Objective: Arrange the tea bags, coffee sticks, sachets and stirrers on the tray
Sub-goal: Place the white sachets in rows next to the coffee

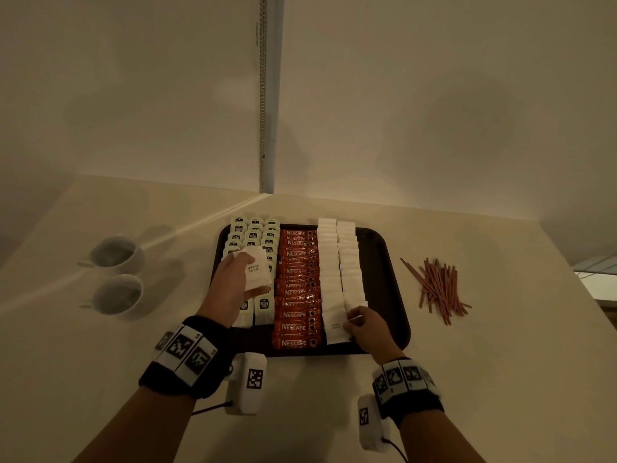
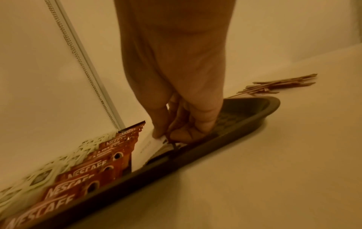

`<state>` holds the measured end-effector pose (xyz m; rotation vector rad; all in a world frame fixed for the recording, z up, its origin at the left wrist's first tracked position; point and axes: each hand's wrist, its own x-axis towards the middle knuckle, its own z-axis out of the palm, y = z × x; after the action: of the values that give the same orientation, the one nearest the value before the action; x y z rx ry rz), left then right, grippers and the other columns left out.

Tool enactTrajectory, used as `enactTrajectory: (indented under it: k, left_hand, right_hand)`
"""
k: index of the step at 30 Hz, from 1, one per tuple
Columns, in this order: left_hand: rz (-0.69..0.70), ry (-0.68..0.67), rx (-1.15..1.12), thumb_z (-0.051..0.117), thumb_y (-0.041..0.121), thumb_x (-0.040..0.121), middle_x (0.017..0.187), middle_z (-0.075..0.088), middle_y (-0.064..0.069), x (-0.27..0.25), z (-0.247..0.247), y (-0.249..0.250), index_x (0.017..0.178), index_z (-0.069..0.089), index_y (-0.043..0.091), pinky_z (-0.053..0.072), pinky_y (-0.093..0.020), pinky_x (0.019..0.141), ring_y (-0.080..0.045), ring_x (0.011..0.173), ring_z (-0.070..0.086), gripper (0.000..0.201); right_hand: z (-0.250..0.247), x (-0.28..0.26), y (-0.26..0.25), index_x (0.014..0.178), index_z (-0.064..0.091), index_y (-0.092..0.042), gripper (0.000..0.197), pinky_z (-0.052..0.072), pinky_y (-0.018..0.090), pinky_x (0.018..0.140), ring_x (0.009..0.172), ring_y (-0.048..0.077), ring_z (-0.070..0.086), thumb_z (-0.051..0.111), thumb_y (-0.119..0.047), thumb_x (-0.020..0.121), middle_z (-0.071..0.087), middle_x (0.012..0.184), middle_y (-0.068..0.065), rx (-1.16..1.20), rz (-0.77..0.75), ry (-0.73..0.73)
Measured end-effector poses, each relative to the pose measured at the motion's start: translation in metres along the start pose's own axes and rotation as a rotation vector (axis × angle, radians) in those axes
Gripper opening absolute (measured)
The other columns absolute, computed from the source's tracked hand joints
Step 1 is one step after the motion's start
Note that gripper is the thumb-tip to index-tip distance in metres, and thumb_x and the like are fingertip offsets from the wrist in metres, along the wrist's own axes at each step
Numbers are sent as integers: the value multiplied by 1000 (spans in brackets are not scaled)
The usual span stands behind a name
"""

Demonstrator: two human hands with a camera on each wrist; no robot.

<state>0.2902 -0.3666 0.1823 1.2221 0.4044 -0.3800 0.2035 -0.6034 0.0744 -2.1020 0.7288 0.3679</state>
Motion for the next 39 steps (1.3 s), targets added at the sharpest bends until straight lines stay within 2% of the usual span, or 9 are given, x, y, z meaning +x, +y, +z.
enactTrajectory:
  k: [7,12,16,20,22,24,28,33,39]
  left_hand:
    - [-55,15,-59,39,10,95,92,54,-9,-1,2,0,113,47,12,53,-26,47,-23,81,54,19]
    - [-33,-50,-35,41,4,95,98,53,-6,-2,4,1,114,49,12,55,-26,56,-21,86,53,23]
    - [107,-183,203,49,0,94,111,60,-5,-1,5,-2,108,58,11,57,-23,67,-17,95,59,20]
    - [313,-268,598,65,-2,84,91,70,3,-4,9,-1,88,65,22,52,-16,63,-9,80,68,24]
    - [372,-261,610,68,-1,82,82,69,7,-6,15,2,89,65,19,49,-12,57,2,67,66,21]
    - [434,-230,581,67,2,84,82,68,7,-8,20,6,94,64,12,46,-9,54,5,63,65,15]
    - [504,-196,540,70,9,83,80,69,9,-10,26,9,91,63,19,47,-8,56,1,67,66,15]
    - [574,-157,578,70,9,83,79,68,12,-8,30,3,91,69,14,48,-7,61,6,70,66,10]
    - [532,-183,610,71,17,82,90,70,8,-10,29,1,98,69,19,50,-11,67,-3,82,66,16]
  right_hand:
    - [13,0,2,100,53,-12,17,48,22,80,87,13,55,63,-13,87,56,94,1,-93,-21,164]
    - [15,-4,-5,94,48,-16,17,43,13,65,78,9,56,64,-16,87,58,90,2,-158,-42,191]
    - [3,-15,-49,99,58,-14,16,42,11,66,82,6,57,63,-25,88,58,86,-9,60,-315,168]
    - [-17,-32,-110,113,59,-20,29,52,18,78,92,5,62,64,-27,86,65,100,-4,328,-551,-7]
    - [-21,-35,-122,110,62,-14,23,53,21,72,87,10,63,63,-22,88,66,98,2,291,-601,-45]
    - [-22,-35,-123,103,62,-8,16,51,22,67,81,13,63,61,-16,89,67,94,9,355,-573,-64]
    - [-20,-42,-118,101,52,-3,14,57,35,77,86,26,67,58,-5,88,69,93,15,802,-385,-254]
    - [-19,-49,-118,108,51,-2,26,55,43,86,94,28,68,62,-8,86,69,101,16,781,-385,-253]
    - [-33,-47,-109,92,56,-5,4,57,26,72,87,16,69,57,-4,88,68,95,8,707,-431,-146]
